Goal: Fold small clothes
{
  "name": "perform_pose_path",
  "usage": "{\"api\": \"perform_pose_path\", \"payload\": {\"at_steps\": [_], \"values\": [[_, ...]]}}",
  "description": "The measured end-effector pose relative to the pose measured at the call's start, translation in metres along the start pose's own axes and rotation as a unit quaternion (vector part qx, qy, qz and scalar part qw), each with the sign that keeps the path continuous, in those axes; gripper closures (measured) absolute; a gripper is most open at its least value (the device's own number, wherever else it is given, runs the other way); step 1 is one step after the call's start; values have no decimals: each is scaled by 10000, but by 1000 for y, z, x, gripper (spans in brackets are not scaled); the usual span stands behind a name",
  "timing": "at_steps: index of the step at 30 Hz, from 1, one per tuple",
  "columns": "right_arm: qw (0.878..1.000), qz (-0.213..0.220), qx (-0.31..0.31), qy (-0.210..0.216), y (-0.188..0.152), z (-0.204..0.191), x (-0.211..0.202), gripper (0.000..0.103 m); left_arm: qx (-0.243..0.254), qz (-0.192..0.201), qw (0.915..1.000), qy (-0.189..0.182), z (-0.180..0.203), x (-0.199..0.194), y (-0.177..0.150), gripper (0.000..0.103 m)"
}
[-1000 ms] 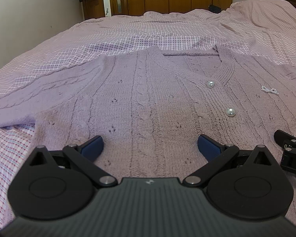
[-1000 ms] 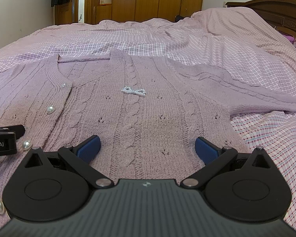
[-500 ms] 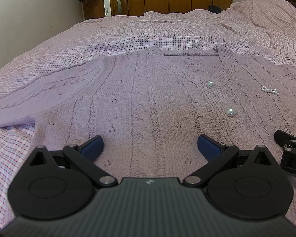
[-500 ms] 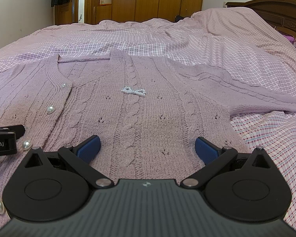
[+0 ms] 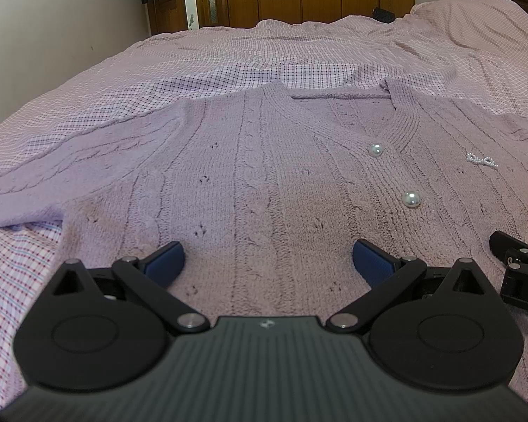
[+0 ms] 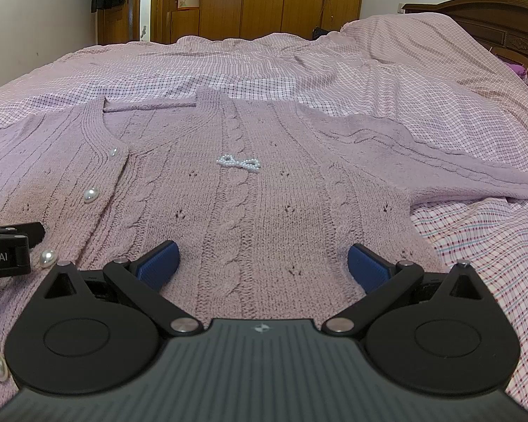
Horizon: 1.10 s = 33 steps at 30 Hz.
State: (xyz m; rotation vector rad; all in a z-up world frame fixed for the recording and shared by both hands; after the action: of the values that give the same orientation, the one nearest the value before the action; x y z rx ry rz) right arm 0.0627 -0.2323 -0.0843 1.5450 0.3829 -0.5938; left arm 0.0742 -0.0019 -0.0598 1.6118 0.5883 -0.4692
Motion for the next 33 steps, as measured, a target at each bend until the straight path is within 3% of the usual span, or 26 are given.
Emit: {"api": "perform_pose_path", "payload": {"at_steps": [29,33], "values": [[9999,-83,107,33,2,2,1,0,39,-217,9997,38,1,4,3,0],[9989,-271,258,270,5,7,3,0,-36,-283,9996,-57,-1,3,3,0]]}}
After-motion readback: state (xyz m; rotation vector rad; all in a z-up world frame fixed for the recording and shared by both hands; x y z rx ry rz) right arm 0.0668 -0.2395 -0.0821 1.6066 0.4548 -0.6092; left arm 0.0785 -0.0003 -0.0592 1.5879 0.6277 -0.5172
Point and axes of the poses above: each gripper's, at about its wrist camera, not at the fingertips, and x roughly the way its jaws point, z to its right, y to its top, the point moved 9 cm from there along x, roughly the way its jaws point, and after that the axes turned 5 degrees about y, right-handed, at the moved point
